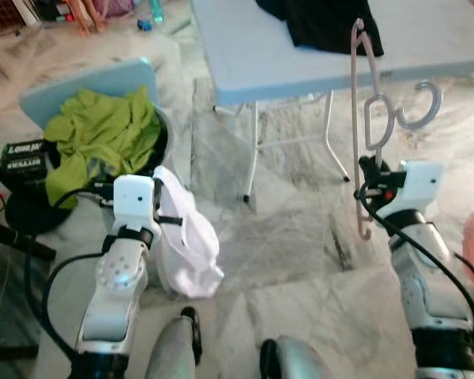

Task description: Hang hanger

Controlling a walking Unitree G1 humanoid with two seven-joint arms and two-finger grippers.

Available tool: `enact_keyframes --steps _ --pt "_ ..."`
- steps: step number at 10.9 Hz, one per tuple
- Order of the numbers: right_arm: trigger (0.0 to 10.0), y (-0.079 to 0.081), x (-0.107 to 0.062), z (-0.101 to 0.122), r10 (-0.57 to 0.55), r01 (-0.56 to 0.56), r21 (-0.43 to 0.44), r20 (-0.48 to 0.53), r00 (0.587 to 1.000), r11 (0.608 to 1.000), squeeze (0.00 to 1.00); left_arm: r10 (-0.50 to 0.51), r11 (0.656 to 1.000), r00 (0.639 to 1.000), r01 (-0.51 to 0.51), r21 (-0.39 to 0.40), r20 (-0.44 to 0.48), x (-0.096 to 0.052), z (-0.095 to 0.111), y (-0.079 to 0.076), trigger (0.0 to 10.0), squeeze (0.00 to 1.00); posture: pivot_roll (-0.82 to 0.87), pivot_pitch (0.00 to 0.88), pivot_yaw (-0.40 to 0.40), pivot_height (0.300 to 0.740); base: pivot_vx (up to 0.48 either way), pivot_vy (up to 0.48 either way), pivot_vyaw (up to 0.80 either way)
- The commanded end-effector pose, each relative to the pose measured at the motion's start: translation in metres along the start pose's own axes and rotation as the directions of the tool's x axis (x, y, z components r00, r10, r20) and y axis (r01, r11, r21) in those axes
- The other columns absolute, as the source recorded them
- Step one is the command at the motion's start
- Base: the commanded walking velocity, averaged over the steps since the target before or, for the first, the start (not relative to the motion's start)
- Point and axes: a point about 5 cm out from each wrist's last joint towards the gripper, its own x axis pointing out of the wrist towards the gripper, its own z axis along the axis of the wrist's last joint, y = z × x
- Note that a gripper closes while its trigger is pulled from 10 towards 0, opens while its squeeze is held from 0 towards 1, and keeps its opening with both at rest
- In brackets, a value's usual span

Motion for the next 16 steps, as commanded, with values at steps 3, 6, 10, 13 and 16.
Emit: enact_keyframes --steps 3,6,10,13,16 --pt "10.0 0.003 0.001 0.002 -0.008 0.008 0.016 0.019 1.000 1.000 0.00 -0.014 1.000 0.997 0.014 0.002 0.071 0.005 0.018 -0.002 0.0 0.00 -0.01 0.212 0.003 0.740 0.386 0.000 0.00" --pt "10.0 0.000 0.002 0.002 -0.029 0.028 0.023 0.025 0.999 0.999 0.00 0.020 1.000 0.999 -0.020 0.001 0.039 0.008 0.015 -0.005 10.0 0.00 -0.02 0.214 -0.004 0.740 0.127 0.000 -0.43" --pt "10.0 0.008 0.010 0.002 -0.008 0.007 0.040 0.030 1.000 0.999 0.00 0.032 0.999 0.997 -0.032 0.008 0.073 0.013 0.022 -0.003 10.0 0.00 0.00 0.218 -0.014 0.740 0.000 0.000 0.00" --pt "10.0 0.013 0.009 -0.001 0.014 -0.015 0.037 0.019 1.000 0.999 0.00 0.060 0.998 0.996 -0.060 0.005 0.063 0.012 0.021 0.000 10.0 0.00 0.00 0.223 -0.018 0.740 0.000 -0.207 0.00" --pt "10.0 0.012 0.007 0.000 0.019 -0.019 0.027 0.023 1.000 0.999 0.00 0.061 0.998 0.997 -0.061 0.005 0.050 0.013 0.018 -0.001 10.0 0.00 -0.01 0.228 -0.019 0.740 0.000 -0.314 0.00"
